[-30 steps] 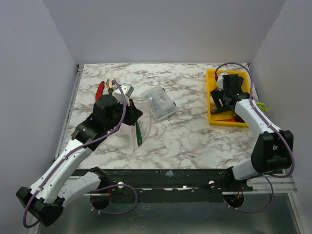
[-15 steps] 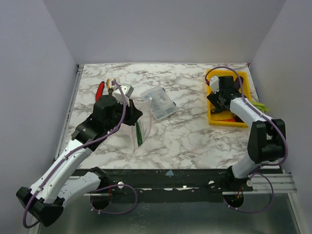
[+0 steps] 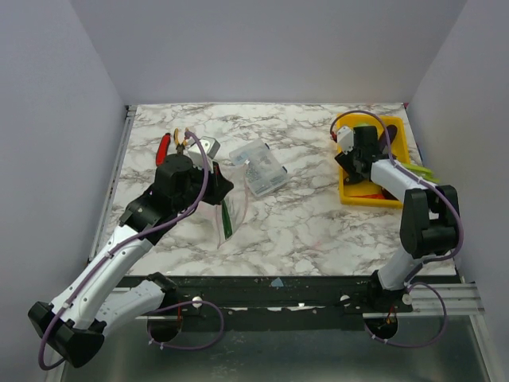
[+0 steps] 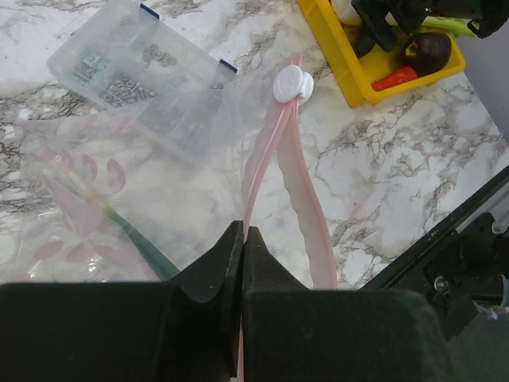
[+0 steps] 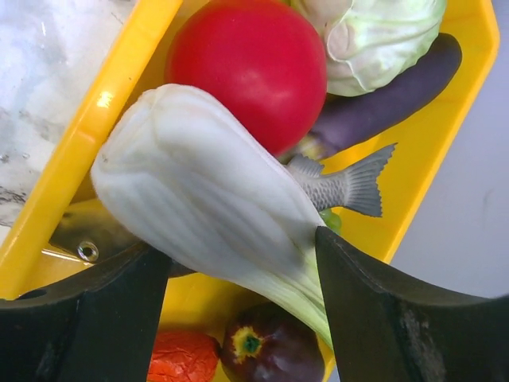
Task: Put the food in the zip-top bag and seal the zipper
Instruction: Pick up the fake vegetable from the bin, then place the fake vegetable in the zipper food storage bag.
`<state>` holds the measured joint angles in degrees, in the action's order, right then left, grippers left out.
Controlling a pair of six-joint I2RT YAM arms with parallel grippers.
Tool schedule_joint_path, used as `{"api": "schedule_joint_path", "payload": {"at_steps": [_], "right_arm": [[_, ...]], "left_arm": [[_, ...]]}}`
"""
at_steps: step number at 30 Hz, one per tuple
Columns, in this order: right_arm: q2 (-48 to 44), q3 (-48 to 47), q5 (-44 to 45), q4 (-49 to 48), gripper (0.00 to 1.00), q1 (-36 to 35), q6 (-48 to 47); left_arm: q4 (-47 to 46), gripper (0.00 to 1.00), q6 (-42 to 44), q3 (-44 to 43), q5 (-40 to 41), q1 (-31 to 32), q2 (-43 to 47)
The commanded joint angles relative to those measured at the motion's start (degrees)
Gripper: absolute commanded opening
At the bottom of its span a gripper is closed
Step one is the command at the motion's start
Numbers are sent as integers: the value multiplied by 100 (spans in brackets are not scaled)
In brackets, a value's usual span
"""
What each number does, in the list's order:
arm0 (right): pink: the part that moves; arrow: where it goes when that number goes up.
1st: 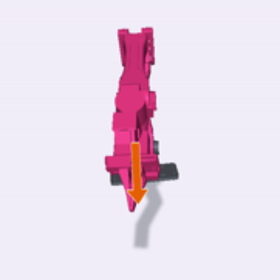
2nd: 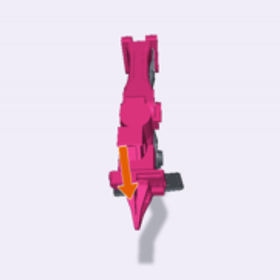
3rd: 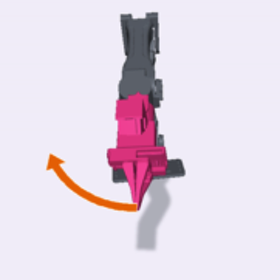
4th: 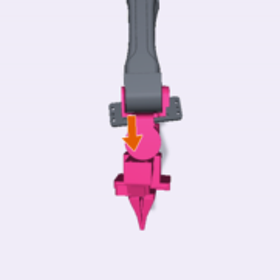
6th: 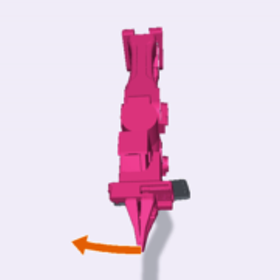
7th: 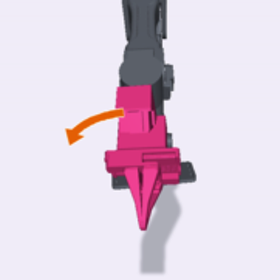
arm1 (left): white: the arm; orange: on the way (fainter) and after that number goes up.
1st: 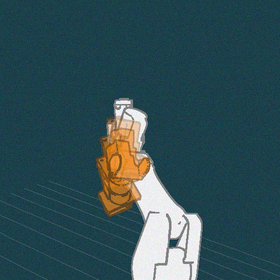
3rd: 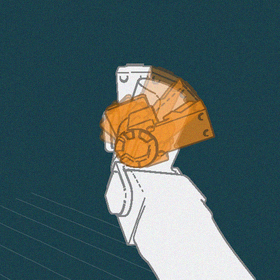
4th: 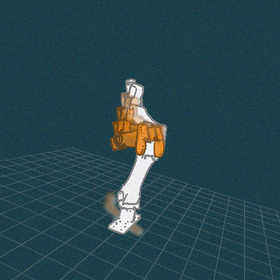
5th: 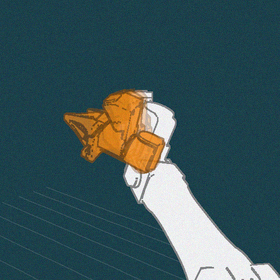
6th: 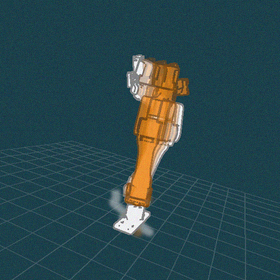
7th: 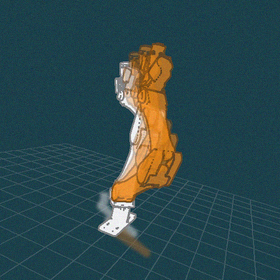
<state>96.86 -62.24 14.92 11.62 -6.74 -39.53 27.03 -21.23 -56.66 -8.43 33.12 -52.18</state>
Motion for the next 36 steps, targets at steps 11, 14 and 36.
{"api": "schedule_joint_path", "payload": {"at_steps": [11, 14, 36], "right_arm": [[-443, 114, 214, -536, 18, 19, 411], [-800, 5, 193, -317, 16, -17, 843], [-3543, 24, -5067, 567, 0, -1033, 7861]], "left_arm": [[-100, 0, 49, 33, 130, 18, -116], [-100, 0, 58, 32, 165, 11, -124], [-79, 0, 154, -11, 314, 16, -486]]}}
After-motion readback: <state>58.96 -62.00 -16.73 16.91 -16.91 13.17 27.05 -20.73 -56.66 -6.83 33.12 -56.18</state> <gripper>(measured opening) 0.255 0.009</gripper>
